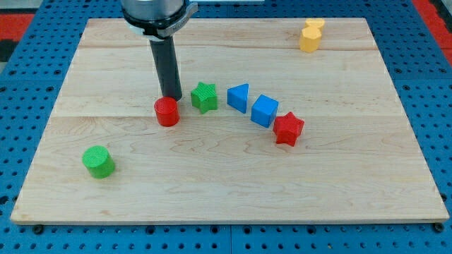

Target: Slide the red circle to the bottom of the green star

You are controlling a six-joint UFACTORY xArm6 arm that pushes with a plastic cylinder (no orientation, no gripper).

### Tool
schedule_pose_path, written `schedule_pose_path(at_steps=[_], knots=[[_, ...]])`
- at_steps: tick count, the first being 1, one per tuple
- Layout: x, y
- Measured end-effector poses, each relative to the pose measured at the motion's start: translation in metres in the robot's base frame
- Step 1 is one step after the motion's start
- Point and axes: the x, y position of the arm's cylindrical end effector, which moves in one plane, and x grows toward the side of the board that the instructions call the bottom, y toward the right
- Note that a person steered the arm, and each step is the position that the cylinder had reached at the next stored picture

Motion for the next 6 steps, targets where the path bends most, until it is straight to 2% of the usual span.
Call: schedule_pose_path(at_steps=[1, 3, 4, 6], knots=[[0.012, -0.022], [0.043, -0.027], [0.043, -0.050], [0.050, -0.050]])
